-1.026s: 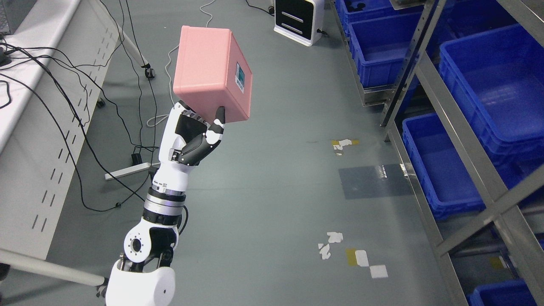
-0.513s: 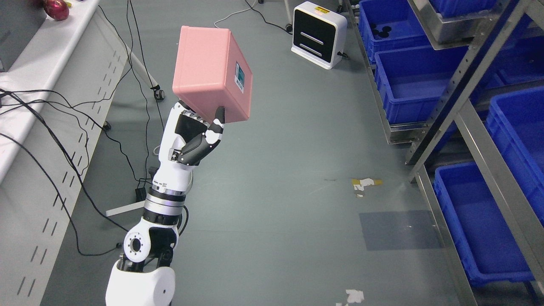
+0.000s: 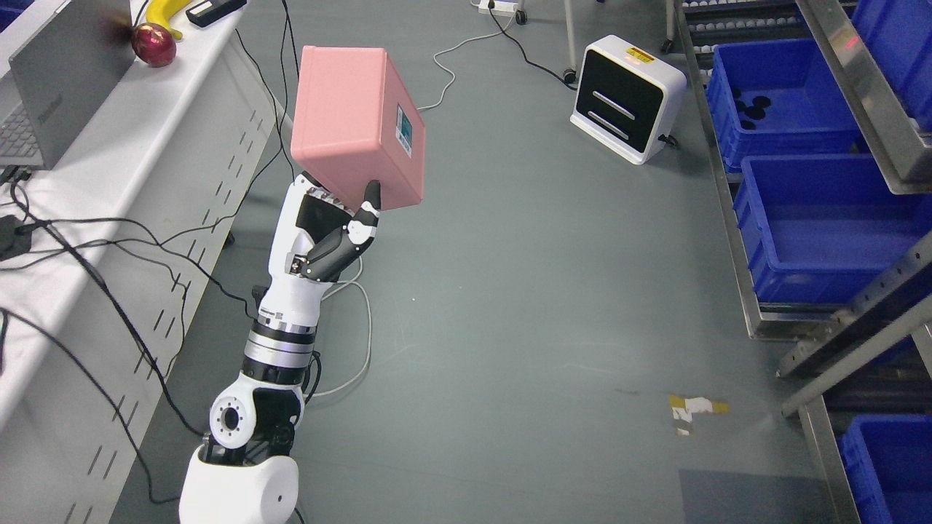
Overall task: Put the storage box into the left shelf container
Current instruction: 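Hold the pink box up in the left hand while the robot turns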
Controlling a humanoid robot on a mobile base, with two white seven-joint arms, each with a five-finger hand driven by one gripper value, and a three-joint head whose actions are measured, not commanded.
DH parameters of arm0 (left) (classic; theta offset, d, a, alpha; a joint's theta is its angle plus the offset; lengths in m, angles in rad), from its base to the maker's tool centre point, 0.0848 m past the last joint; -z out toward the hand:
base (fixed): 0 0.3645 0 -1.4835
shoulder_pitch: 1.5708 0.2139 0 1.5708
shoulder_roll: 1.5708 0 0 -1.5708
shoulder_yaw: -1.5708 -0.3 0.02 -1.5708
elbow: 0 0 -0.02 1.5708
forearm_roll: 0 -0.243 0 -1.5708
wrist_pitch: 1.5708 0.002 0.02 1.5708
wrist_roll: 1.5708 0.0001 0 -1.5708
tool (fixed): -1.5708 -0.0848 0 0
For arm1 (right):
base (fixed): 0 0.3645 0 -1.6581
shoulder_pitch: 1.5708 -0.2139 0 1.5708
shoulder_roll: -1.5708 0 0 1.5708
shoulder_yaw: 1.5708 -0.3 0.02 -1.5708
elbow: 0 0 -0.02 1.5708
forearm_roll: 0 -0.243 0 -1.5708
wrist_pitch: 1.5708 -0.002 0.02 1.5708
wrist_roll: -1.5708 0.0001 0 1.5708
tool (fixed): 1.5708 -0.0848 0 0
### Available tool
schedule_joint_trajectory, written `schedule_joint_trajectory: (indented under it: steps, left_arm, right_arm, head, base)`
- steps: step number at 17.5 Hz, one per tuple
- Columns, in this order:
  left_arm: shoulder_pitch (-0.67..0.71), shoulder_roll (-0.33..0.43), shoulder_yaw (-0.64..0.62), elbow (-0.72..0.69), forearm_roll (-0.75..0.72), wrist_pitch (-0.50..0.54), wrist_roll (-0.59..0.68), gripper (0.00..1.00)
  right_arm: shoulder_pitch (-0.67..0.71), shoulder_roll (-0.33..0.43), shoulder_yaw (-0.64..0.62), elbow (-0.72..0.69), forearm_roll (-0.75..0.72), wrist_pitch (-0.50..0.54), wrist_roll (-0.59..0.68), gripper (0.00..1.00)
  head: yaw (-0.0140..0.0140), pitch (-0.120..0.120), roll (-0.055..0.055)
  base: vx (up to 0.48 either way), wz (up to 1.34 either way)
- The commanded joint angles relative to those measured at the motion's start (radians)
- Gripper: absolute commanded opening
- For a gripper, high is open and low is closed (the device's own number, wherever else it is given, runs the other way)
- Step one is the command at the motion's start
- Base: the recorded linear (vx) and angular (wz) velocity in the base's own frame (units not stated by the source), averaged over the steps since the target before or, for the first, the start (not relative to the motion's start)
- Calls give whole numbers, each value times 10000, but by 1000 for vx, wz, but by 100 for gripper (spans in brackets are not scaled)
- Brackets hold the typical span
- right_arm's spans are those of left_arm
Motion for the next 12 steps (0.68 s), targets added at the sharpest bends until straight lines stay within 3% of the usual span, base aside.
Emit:
schedule_joint_trajectory:
  steps: [1, 6, 12]
  left_arm:
    - [-78, 175, 58, 98, 5, 14, -13, 3]
    - [-125, 175, 334, 83, 5, 14, -13, 3]
    - [592, 175, -48, 68, 5, 14, -486, 3]
  right_arm:
    - [95, -175, -46, -174, 15, -1, 1, 100]
    - [95, -175, -46, -174, 15, -1, 1, 100]
    - [95, -175, -46, -174, 15, -1, 1, 100]
  head:
    - [0, 0, 0]
    - [0, 0, 0]
    - [0, 0, 0]
  base:
    - [468, 36]
    - [475, -404]
    - [361, -1133]
